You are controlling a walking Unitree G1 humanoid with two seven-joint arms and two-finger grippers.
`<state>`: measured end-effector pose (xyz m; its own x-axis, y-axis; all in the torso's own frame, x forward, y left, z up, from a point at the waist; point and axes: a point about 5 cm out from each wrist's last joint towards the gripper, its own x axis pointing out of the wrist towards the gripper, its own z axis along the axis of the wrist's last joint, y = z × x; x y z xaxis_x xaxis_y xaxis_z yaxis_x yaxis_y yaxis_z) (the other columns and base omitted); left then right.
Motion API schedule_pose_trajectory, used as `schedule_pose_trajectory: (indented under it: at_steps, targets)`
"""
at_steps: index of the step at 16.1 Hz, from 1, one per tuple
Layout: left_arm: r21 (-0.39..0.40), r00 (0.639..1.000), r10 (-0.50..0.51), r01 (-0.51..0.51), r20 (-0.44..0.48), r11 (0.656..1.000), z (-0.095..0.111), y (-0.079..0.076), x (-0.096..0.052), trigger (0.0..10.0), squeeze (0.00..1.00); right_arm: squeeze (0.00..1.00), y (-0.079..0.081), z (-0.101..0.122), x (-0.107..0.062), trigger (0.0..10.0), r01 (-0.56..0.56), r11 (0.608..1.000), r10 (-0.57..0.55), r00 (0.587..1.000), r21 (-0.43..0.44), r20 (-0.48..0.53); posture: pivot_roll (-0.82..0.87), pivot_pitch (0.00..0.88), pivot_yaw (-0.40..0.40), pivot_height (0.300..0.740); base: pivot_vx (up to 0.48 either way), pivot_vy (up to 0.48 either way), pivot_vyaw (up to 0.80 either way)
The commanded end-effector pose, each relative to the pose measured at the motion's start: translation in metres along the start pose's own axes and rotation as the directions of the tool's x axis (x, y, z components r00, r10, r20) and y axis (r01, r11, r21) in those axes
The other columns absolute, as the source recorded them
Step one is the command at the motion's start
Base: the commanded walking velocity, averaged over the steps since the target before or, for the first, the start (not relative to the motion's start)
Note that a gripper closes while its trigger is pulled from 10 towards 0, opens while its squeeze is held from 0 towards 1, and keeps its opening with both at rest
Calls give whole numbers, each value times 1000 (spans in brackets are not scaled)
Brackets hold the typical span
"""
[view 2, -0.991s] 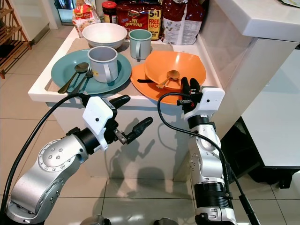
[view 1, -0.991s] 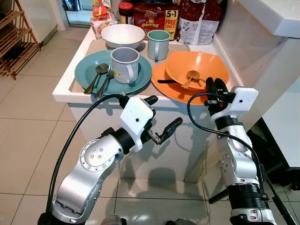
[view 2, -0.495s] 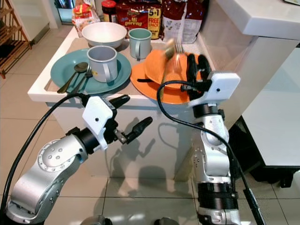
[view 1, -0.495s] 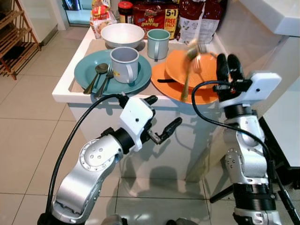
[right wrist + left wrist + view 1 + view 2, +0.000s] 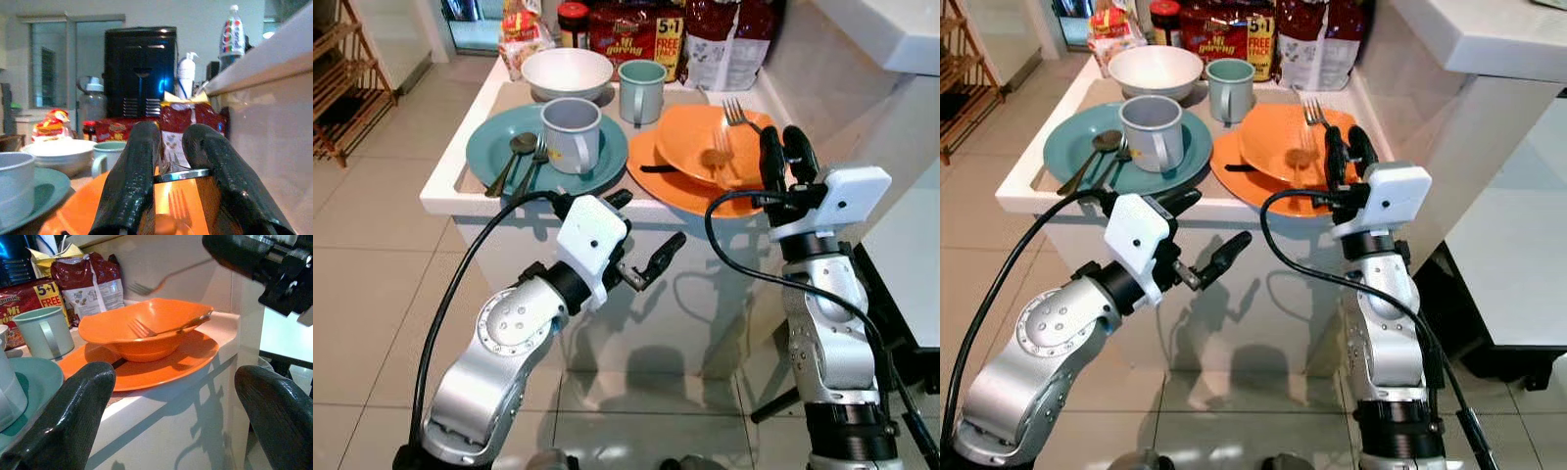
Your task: Setting the table
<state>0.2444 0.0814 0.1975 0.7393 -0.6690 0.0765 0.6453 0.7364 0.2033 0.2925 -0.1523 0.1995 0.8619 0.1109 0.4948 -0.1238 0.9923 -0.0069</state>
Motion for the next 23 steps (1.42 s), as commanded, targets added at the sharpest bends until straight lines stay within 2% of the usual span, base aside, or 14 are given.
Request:
schedule_pose_trajectory:
  at_steps: [1,5,7,9,13,16,19,21,23]
  targets:
    - [13,1000,3,-3,5,1000,2,1,2,10000,0,0,-7,0,1,0,27,1000,-27,1000,-10,2,75,43,-23,740,0,0,0]
    - [15,1000,7,-7,2,1000,1,1,1,10000,0,0,-4,7,4,0,9,1000,-9,999,-13,34,70,41,-22,740,0,0,0]
    - [48,997,78,-78,-8,996,-4,6,1,10000,0,0,-2,10,1,0,-8,1000,9,999,-21,47,68,41,-21,740,0,0,0]
    - [37,995,104,-104,1,994,-3,11,3,10000,0,0,-2,9,-1,0,-7,1000,9,999,-30,46,70,47,-22,740,0,0,0]
    - [30,994,110,-110,9,993,-3,11,3,10000,0,0,-2,13,3,0,-33,978,49,996,-204,77,72,54,-25,740,0,0,0]
    - [26,993,114,-114,17,993,-3,11,3,10000,0,0,6,18,10,0,-76,963,107,989,-259,106,71,62,-20,740,0,0,0]
    - [32,994,110,-110,13,993,-3,12,3,10000,0,0,10,17,10,0,-76,965,107,988,-250,110,74,65,-18,740,0,0,0]
    - [66,986,164,-162,-25,985,-11,20,-1,10000,0,0,16,15,4,0,-92,990,99,992,-107,71,72,67,-8,740,0,0,0]
    - [59,978,207,-206,-7,977,-9,27,-2,10000,0,0,17,24,-3,0,-94,994,97,992,-48,81,71,67,-10,740,0,0,0]
